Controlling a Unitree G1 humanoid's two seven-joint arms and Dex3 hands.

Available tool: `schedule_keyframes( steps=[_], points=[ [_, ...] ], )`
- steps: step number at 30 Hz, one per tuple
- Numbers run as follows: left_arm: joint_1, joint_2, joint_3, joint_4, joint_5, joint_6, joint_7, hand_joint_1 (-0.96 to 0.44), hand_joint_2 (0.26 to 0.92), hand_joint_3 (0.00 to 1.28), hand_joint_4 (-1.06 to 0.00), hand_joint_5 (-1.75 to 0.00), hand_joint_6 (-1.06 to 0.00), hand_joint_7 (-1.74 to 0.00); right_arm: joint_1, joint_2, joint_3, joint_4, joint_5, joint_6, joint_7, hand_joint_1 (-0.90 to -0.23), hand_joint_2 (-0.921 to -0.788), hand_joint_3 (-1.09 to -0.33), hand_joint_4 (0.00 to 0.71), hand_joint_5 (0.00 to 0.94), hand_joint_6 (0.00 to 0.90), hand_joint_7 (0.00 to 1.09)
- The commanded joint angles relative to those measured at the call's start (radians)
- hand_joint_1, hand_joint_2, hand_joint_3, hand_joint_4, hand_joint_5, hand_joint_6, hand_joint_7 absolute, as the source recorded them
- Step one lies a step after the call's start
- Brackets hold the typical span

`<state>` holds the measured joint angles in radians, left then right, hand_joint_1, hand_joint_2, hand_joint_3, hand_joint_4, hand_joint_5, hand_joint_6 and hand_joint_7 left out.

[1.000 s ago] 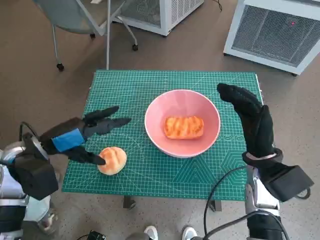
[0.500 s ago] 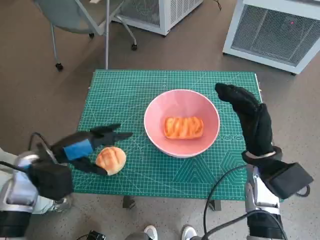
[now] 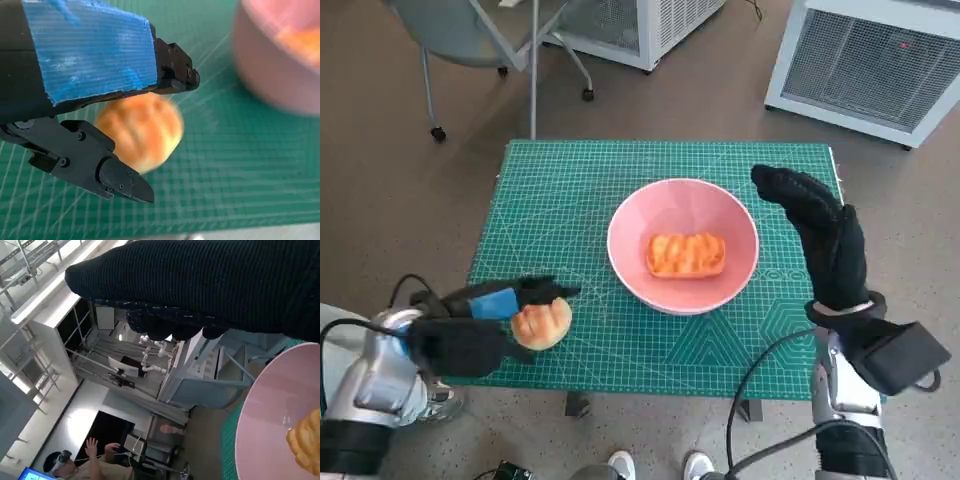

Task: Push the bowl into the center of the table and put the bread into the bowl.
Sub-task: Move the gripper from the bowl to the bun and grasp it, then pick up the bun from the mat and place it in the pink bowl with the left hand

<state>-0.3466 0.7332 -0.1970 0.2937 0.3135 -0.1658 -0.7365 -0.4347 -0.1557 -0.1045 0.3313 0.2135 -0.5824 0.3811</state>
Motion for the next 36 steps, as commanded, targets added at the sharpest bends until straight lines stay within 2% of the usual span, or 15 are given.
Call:
schedule_keyframes(
  steps=[1,3,5,7,8,9,10,12,16,22,26,30,36],
  points=[
    [-0.033,-0.021,-0.06,0.041,0.081,0.059,0.02,-0.07,0.789,0.01,-0.29,-0.02,-0.44,-0.03,0.009,-0.006,0.003,0.011,-0.002,0.013,0.006,-0.696,-0.921,-0.803,0.182,0.005,-0.001,0.43],
    [-0.037,-0.023,-0.075,0.048,0.117,0.066,0.052,-0.06,0.823,0.04,-0.51,-0.05,-0.58,-0.06,0.011,-0.005,0.003,0.009,-0.002,0.013,0.005,-0.696,-0.921,-0.804,0.181,0.004,-0.001,0.43],
    [-0.035,-0.024,-0.082,0.05,0.146,0.064,0.094,-0.05,0.84,0.06,-0.65,-0.07,-0.68,-0.09,0.014,-0.005,0.003,0.006,-0.002,0.013,0.004,-0.696,-0.921,-0.804,0.181,0.004,-0.001,0.43],
    [-0.029,-0.023,-0.078,0.05,0.164,0.046,0.144,-0.16,0.869,0.1,-0.78,-0.12,-0.65,-0.53,0.016,-0.004,0.003,0.003,-0.001,0.013,0.003,-0.696,-0.921,-0.805,0.181,0.004,-0.001,0.43],
    [-0.026,-0.022,-0.076,0.051,0.169,0.036,0.166,-0.13,0.895,0.1,-0.77,-0.51,-0.61,-0.88,0.017,-0.005,0.002,0.001,-0.001,0.014,0.003,-0.696,-0.921,-0.805,0.181,0.004,-0.001,0.43],
    [-0.022,-0.019,-0.068,0.051,0.169,0.019,0.191,-0.1,0.9,0.1,-0.75,-0.65,-0.6,-0.94,0.018,-0.005,0.002,0.0,-0.002,0.013,0.002,-0.696,-0.921,-0.805,0.181,0.004,-0.001,0.43],
    [-0.019,-0.016,-0.064,0.051,0.168,0.008,0.209,-0.05,0.91,0.1,-0.72,-0.9,-0.59,-1.08,0.018,-0.005,0.002,-0.001,-0.002,0.013,0.002,-0.696,-0.921,-0.805,0.181,0.004,-0.001,0.43],
    [-0.017,-0.01,-0.052,0.051,0.158,-0.018,0.232,-0.03,0.915,0.1,-0.7,-1.04,-0.58,-1.14,0.018,-0.006,0.001,-0.001,-0.002,0.013,0.002,-0.694,-0.921,-0.805,0.181,0.004,-0.001,0.43],
    [-0.02,0.007,-0.008,0.03,0.105,-0.059,0.243,0.0,0.919,0.09,-0.68,-1.15,-0.59,-1.2,0.02,-0.006,-0.002,-0.001,-0.002,0.011,0.002,-0.685,-0.921,-0.806,0.182,0.004,-0.001,0.43],
    [-0.042,0.019,0.059,-0.005,0.032,-0.089,0.234,0.0,0.92,0.1,-0.66,-1.18,-0.59,-1.22,0.015,-0.004,-0.003,0.008,-0.006,0.006,-0.002,-0.683,-0.921,-0.807,0.182,0.004,-0.001,0.43],
    [-0.043,0.019,0.067,-0.012,0.026,-0.09,0.229,0.0,0.92,0.11,-0.64,-1.19,-0.58,-1.24,0.014,-0.004,-0.003,0.01,-0.006,0.005,-0.001,-0.682,-0.921,-0.807,0.183,0.004,-0.001,0.43],
    [-0.092,0.005,0.151,-0.063,-0.058,-0.119,0.262,0.0,0.92,0.13,-0.62,-1.22,-0.56,-1.26,0.002,-0.005,-0.005,0.026,-0.004,0.004,0.001,-0.682,-0.921,-0.806,0.183,0.004,-0.001,0.43],
    [-0.145,-0.032,0.177,-0.123,-0.06,-0.102,0.318,0.0,0.92,0.15,-0.58,-1.28,-0.54,-1.26,-0.01,-0.006,-0.007,0.045,-0.007,-0.003,0.002,-0.683,-0.921,-0.804,0.184,0.004,-0.001,0.43]
  ],
)
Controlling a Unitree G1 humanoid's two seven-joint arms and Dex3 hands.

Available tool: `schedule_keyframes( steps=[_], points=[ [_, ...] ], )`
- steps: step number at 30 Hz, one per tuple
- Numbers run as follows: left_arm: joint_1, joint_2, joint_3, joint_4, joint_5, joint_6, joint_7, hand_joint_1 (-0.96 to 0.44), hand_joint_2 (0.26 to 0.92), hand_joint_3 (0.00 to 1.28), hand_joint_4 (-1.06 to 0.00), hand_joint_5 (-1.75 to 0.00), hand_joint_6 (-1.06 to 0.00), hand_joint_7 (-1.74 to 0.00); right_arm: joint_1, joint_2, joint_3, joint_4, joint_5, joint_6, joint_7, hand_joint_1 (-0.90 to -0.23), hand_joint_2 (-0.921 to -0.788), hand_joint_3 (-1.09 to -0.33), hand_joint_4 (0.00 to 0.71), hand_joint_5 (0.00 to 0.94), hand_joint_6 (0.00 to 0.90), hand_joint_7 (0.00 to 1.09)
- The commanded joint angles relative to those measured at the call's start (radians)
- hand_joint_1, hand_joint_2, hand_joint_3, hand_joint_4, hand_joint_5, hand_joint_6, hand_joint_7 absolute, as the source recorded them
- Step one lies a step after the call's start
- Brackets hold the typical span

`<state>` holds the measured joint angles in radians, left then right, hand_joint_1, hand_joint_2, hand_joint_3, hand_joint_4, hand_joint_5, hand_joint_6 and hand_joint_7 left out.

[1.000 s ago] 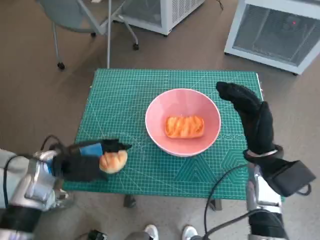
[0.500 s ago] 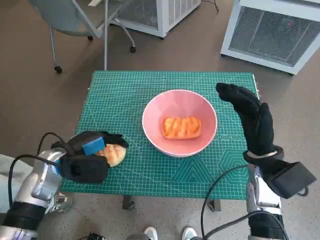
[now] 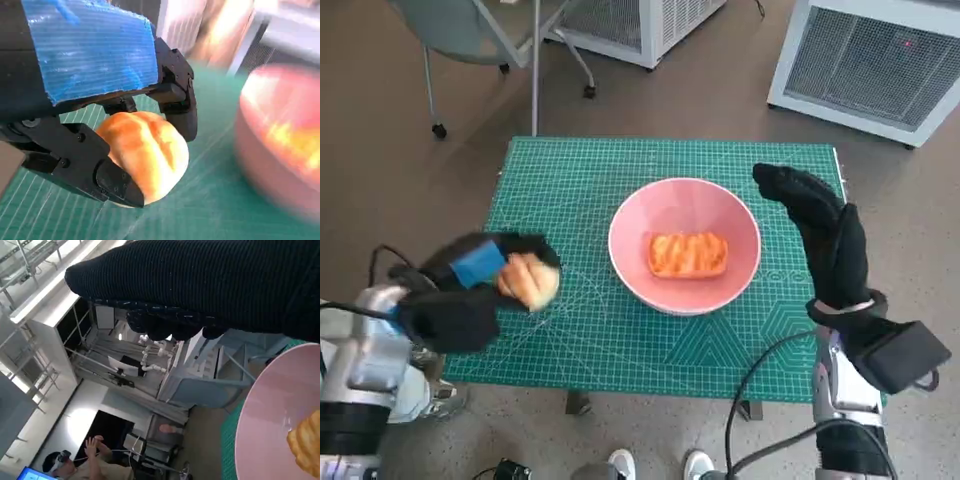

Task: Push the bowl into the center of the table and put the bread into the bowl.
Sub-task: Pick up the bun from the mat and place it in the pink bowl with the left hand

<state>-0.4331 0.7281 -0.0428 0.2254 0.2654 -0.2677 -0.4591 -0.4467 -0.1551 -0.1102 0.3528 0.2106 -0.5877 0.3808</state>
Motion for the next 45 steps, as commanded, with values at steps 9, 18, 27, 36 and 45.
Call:
schedule_keyframes(
  steps=[9,18,27,36,45],
  points=[
    [-0.16,-0.127,-0.026,-0.143,0.055,0.04,0.126,0.0,0.92,0.13,-0.6,-1.35,-0.6,-1.1,-0.003,-0.007,-0.001,0.033,0.004,0.0,0.012,-0.688,-0.921,-0.804,0.184,0.003,-0.001,0.43],
    [-0.31,-0.232,-0.135,-0.036,0.125,-0.081,0.168,0.0,0.92,0.07,-0.66,-1.32,-0.68,-0.99,-0.001,-0.008,-0.002,0.031,0.007,-0.001,0.015,-0.693,-0.921,-0.802,0.184,0.003,-0.001,0.43],
    [-0.421,-0.318,-0.234,0.127,0.164,-0.169,0.155,0.0,0.92,0.07,-0.69,-1.18,-0.63,-1.14,0.018,-0.01,-0.007,0.002,-0.009,-0.007,-0.002,-0.679,-0.921,-0.806,0.185,0.003,-0.001,0.43],
    [-0.455,-0.376,-0.293,0.227,0.182,-0.182,0.132,0.0,0.921,0.09,-0.66,-1.16,-0.6,-1.22,0.032,-0.009,-0.013,-0.017,-0.028,-0.016,-0.028,-0.674,-0.921,-0.811,0.185,0.003,-0.001,0.43],
    [-0.443,-0.382,-0.319,0.25,0.188,-0.115,0.07,0.01,0.858,0.17,-0.42,-0.57,-0.43,-0.66,0.046,-0.005,-0.012,-0.038,-0.029,-0.014,-0.045,-0.675,-0.921,-0.81,0.187,0.003,-0.001,0.43]
  ],
)
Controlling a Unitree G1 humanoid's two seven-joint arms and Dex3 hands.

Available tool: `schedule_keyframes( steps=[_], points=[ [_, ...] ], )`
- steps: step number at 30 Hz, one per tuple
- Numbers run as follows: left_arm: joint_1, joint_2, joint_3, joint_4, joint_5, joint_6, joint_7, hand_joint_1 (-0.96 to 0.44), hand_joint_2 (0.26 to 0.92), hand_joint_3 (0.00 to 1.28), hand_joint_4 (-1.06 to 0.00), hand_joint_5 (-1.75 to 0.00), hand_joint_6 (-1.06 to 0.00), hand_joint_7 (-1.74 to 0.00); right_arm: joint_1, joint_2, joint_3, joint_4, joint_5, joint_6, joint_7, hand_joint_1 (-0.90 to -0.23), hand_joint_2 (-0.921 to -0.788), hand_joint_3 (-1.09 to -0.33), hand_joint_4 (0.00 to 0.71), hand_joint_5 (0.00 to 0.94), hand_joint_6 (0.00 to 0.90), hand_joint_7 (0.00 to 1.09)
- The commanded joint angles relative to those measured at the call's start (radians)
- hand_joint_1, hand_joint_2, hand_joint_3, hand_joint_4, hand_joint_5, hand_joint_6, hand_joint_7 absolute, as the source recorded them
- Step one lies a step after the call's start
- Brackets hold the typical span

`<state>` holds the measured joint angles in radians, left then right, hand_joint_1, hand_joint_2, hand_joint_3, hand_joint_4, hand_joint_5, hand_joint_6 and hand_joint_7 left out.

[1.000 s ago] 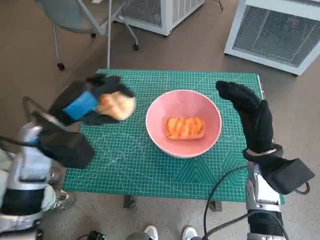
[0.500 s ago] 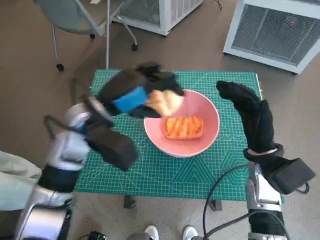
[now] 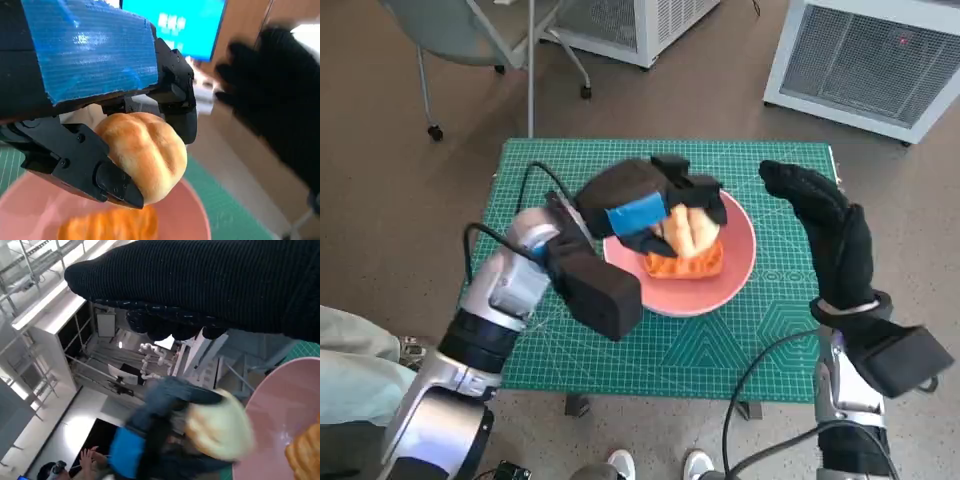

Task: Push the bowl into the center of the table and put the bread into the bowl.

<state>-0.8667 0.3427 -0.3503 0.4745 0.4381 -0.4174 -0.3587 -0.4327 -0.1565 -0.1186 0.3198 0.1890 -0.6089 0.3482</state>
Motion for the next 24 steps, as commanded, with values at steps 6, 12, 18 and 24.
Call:
schedule_keyframes(
  steps=[6,12,18,24],
  points=[
    [0.004,0.019,-0.019,-0.029,0.049,0.07,-0.043,-0.13,0.86,0.06,-0.31,-0.06,-0.42,-0.1,0.037,-0.001,-0.003,-0.013,-0.013,0.005,-0.026,-0.68,-0.921,-0.809,0.187,0.003,-0.001,0.43],
    [0.017,0.028,-0.005,-0.03,0.04,0.046,-0.027,-0.24,0.866,0.03,-0.25,-0.01,-0.39,-0.02,0.033,0.001,-0.001,-0.005,-0.008,0.003,-0.029,-0.678,-0.921,-0.809,0.187,0.003,-0.001,0.43],
    [0.029,0.031,0.025,-0.022,-0.025,0.023,-0.05,-0.29,0.871,0.02,-0.2,0.0,-0.34,0.0,0.027,0.003,0.001,-0.003,-0.006,0.005,-0.03,-0.677,-0.921,-0.809,0.187,0.003,-0.001,0.43],
    [0.047,0.04,0.066,-0.044,-0.105,0.034,-0.092,-0.31,0.875,0.02,-0.17,0.0,-0.31,0.0,0.023,0.004,0.003,-0.006,-0.001,0.01,-0.029,-0.678,-0.921,-0.808,0.187,0.003,-0.001,0.43]
  ],
)
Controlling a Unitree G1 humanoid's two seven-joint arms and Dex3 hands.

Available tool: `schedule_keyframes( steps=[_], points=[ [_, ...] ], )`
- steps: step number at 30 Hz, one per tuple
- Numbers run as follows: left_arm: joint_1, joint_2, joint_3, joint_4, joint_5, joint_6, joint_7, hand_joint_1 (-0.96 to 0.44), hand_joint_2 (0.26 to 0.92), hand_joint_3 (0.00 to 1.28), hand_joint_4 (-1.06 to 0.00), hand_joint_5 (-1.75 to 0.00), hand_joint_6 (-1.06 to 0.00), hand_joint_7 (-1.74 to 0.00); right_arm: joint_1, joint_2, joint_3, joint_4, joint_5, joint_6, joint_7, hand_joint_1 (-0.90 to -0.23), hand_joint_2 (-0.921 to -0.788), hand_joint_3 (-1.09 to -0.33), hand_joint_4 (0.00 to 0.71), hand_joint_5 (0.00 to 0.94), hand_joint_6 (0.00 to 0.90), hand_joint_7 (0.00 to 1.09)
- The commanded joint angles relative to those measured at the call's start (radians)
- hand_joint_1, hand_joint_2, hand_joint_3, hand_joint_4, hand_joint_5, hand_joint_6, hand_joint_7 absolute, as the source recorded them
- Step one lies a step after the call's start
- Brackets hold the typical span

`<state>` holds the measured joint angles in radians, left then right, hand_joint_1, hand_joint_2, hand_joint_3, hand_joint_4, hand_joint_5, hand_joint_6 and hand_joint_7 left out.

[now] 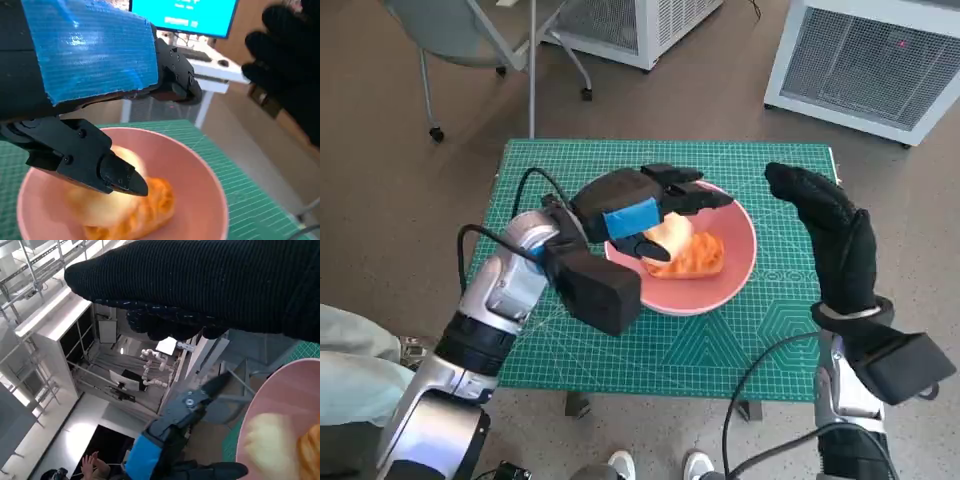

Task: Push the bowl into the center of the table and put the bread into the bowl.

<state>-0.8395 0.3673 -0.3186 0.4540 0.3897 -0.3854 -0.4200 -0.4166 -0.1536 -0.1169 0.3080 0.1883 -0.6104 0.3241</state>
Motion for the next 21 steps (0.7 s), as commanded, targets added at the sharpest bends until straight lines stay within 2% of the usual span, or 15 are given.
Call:
schedule_keyframes(
  steps=[1,10,16,21],
  points=[
    [0.022,0.016,0.043,-0.028,-0.071,0.007,-0.039,-0.31,0.876,0.01,-0.17,0.0,-0.3,0.0,0.006,0.001,0.001,0.005,0.0,0.014,-0.005,-0.678,-0.921,-0.808,0.187,0.003,-0.001,0.43],
    [0.075,0.016,0.134,-0.091,-0.233,0.033,-0.097,-0.32,0.886,0.01,-0.16,0.0,-0.3,0.0,0.011,0.004,0.01,-0.044,-0.008,0.038,-0.016,-0.68,-0.921,-0.805,0.19,0.003,-0.001,0.43],
    [0.111,-0.039,0.214,-0.049,-0.376,-0.071,-0.081,-0.33,0.894,0.01,-0.17,-0.01,-0.33,-0.02,0.004,-0.001,0.014,-0.071,-0.009,0.057,-0.02,-0.684,-0.921,-0.799,0.191,0.004,-0.001,0.43],
    [0.119,-0.113,0.276,0.025,-0.464,-0.182,-0.046,-0.37,0.912,0.04,-0.21,-0.02,-0.37,-0.04,-0.018,-0.012,0.008,-0.071,-0.004,0.068,-0.016,-0.687,-0.921,-0.793,0.183,0.001,-0.001,0.43]
  ],
)
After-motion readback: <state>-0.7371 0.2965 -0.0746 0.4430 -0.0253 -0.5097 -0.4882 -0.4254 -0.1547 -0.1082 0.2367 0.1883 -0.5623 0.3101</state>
